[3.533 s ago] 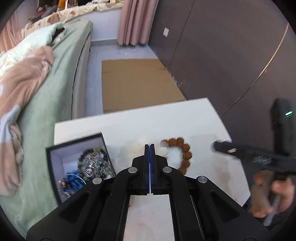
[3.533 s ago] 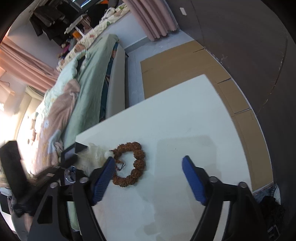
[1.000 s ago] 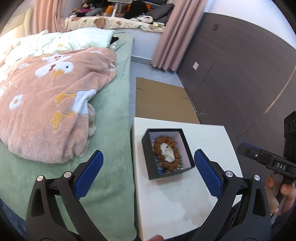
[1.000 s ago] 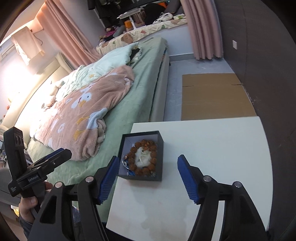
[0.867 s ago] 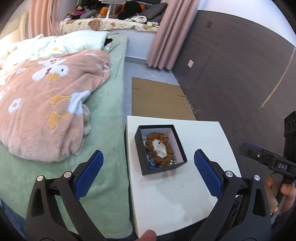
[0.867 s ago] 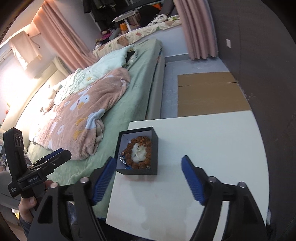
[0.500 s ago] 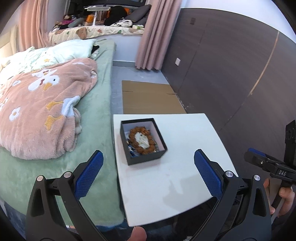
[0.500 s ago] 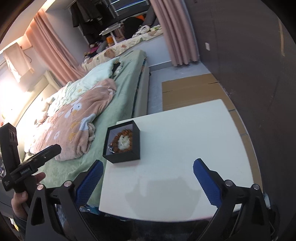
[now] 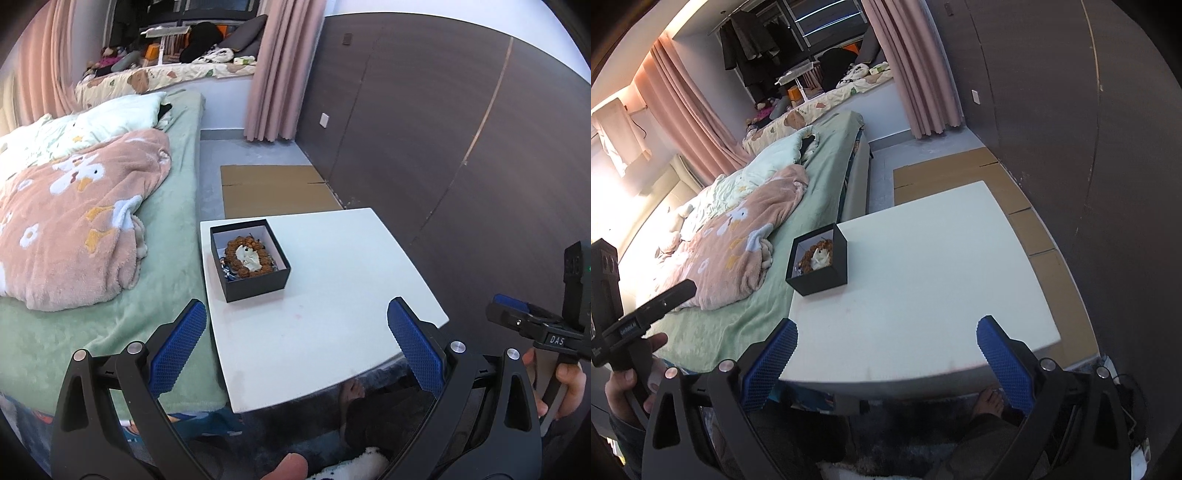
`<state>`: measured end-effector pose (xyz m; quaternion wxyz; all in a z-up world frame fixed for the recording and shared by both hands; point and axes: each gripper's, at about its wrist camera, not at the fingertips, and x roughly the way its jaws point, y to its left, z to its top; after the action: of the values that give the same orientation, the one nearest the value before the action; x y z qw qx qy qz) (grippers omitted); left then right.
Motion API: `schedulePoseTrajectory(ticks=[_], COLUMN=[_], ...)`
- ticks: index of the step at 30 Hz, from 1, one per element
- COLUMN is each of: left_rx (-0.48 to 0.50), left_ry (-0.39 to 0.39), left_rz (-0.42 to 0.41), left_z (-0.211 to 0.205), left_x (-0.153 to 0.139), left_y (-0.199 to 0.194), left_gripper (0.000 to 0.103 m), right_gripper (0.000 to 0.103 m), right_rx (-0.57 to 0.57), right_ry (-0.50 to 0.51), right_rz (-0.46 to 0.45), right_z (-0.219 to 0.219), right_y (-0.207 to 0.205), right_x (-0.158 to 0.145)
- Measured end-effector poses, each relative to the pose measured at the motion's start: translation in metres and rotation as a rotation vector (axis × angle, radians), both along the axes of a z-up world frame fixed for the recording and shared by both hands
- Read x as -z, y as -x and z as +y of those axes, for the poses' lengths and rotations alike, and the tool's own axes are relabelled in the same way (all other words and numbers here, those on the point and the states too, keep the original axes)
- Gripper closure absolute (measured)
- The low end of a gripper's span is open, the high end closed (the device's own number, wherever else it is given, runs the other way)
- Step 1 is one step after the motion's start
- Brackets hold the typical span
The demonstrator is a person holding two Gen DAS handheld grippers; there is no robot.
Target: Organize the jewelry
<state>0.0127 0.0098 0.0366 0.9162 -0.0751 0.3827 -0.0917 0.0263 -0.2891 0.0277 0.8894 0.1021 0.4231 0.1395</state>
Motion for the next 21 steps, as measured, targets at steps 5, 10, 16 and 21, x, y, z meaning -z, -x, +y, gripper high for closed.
schedulePoseTrajectory(ticks=[5, 10, 16, 21], left_rx=[0.015, 0.022, 0.027, 0.025], left_ry=[-0.024, -0.038, -0.050, -0.056], left_rz=[-0.019, -0.029, -0.034, -0.043], left_z=[-0.009, -0.015, -0.022, -0.025], left_x=[-0.010, -0.015, -0.017, -0.020], left_y=[0.014, 0.025, 0.036, 0.040], left_gripper=[0.005, 0.005, 0.005, 0.005], right_gripper=[0.008, 0.008, 0.008, 0.008], right_rx=[0.016, 0.030, 0.027, 0.030], right_ry=[0.001, -0.008, -0.014, -0.014], right_rz=[-0.032, -0.039, -0.053, -0.054], right_z=[-0.011, -0.022, -0.026, -0.027], right_y=[0.020, 0.036, 0.048, 0.051], right_x=[-0.011, -0.013, -0.017, -0.018])
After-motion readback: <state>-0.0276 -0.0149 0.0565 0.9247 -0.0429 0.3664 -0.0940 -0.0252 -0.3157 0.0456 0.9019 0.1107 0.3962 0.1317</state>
